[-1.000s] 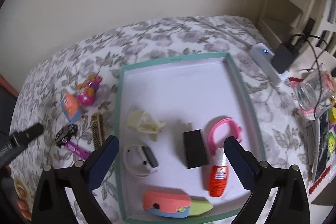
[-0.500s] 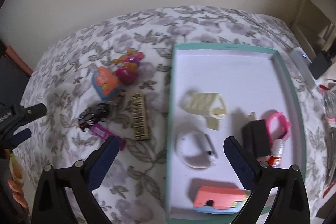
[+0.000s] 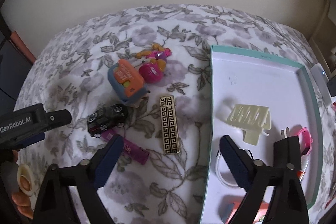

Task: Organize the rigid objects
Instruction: 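Move both open tools back toward the pile of toys, then grasp the black toy car with the left tool while the right tool grasps the gold patterned strip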

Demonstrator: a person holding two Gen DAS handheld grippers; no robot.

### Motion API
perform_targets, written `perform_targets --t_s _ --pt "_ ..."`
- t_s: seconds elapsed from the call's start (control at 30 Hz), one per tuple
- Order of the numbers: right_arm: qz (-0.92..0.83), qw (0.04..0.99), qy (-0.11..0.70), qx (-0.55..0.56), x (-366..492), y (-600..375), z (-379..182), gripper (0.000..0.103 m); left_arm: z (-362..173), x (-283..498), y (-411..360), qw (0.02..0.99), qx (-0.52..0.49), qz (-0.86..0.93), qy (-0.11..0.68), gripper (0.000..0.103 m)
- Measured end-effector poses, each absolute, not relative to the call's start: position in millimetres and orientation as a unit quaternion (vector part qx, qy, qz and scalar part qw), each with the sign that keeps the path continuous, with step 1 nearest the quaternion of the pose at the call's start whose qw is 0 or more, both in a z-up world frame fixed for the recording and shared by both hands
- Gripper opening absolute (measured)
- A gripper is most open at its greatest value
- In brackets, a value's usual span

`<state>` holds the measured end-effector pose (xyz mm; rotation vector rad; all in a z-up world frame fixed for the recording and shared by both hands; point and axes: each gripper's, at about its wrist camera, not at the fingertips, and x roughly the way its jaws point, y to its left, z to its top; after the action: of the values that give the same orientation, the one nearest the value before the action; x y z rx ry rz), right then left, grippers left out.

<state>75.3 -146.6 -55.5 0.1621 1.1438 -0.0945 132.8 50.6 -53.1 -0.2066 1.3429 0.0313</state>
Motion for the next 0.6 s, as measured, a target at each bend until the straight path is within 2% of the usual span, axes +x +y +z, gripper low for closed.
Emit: perform_targets --t_s 0.07,0.2,0.27,0.4,0.47,0.6 --pt "-0.044 0.834 0.545 0.078 78 -148 -60 0.083 -57 138 42 0.775 -0.092 0.002 0.625 0.095" --pt "-0.047 0.836 0.543 0.063 84 -146 -65 0.077 -61 146 27 0.776 -0.093 -0.026 0.623 0.095" --pt "-0.043 0.837 0.542 0.059 86 -145 -66 0.069 -65 149 18 0.777 -0.089 -0.036 0.622 0.095" --pt "-0.036 0.831 0.552 0.055 90 -142 -74 0.064 -73 154 4 0.775 -0.076 -0.049 0.625 0.095" --pt "-0.036 0.829 0.556 0.049 91 -140 -78 0.056 -77 157 -3 0.775 -0.068 -0.057 0.626 0.095" --pt "-0.037 0.824 0.563 0.045 96 -140 -88 0.055 -88 162 -14 0.773 -0.054 -0.064 0.629 0.095"
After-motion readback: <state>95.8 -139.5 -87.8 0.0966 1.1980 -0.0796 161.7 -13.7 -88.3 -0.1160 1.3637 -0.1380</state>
